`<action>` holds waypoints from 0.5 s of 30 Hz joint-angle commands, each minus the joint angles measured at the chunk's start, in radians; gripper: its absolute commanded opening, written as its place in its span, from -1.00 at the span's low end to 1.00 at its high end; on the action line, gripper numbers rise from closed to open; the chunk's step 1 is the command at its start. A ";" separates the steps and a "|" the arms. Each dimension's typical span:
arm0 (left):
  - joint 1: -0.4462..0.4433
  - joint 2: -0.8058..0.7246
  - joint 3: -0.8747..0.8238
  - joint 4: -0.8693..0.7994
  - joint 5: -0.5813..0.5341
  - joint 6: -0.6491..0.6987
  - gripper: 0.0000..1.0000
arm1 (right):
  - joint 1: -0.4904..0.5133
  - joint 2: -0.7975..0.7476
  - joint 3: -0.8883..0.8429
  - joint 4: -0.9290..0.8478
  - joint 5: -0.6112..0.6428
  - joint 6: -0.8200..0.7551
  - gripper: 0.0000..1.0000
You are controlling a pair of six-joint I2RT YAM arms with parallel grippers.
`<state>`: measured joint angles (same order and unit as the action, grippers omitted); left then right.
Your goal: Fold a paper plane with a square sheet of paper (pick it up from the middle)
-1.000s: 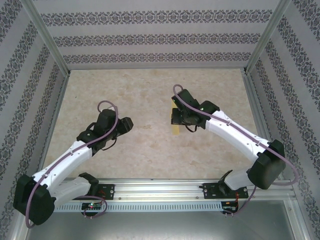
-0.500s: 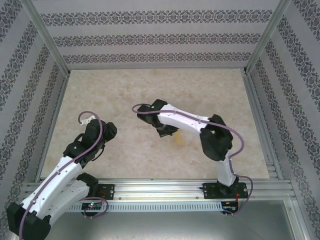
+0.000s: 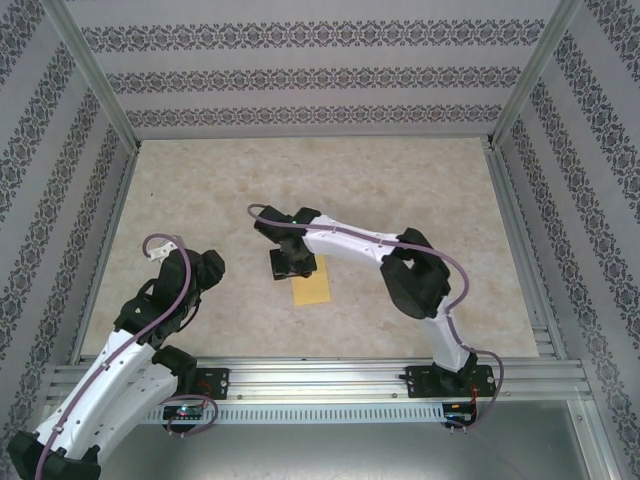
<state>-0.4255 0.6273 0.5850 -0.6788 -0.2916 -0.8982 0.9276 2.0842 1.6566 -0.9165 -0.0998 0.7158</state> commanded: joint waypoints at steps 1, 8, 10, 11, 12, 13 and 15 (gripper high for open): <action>0.015 0.033 0.005 0.059 0.108 0.059 0.30 | -0.068 -0.156 -0.163 0.295 -0.173 0.060 -0.04; 0.013 0.244 0.011 0.278 0.457 0.116 0.13 | -0.189 -0.356 -0.419 0.460 -0.162 0.039 -0.03; 0.006 0.326 0.011 0.363 0.553 0.105 -0.01 | -0.234 -0.397 -0.524 0.549 -0.186 0.064 -0.04; -0.005 0.373 0.016 0.395 0.590 0.104 -0.07 | -0.259 -0.412 -0.576 0.597 -0.210 0.077 -0.04; -0.018 0.424 0.030 0.408 0.612 0.103 -0.12 | -0.278 -0.419 -0.616 0.646 -0.239 0.082 -0.05; -0.034 0.468 0.048 0.409 0.616 0.106 -0.16 | -0.293 -0.422 -0.636 0.670 -0.255 0.083 -0.06; -0.065 0.567 0.095 0.408 0.629 0.117 -0.18 | -0.312 -0.422 -0.665 0.689 -0.259 0.078 -0.11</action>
<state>-0.4545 1.1141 0.6167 -0.3752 0.2237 -0.8112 0.6334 1.6691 1.0325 -0.3569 -0.3042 0.7738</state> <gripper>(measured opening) 0.413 0.454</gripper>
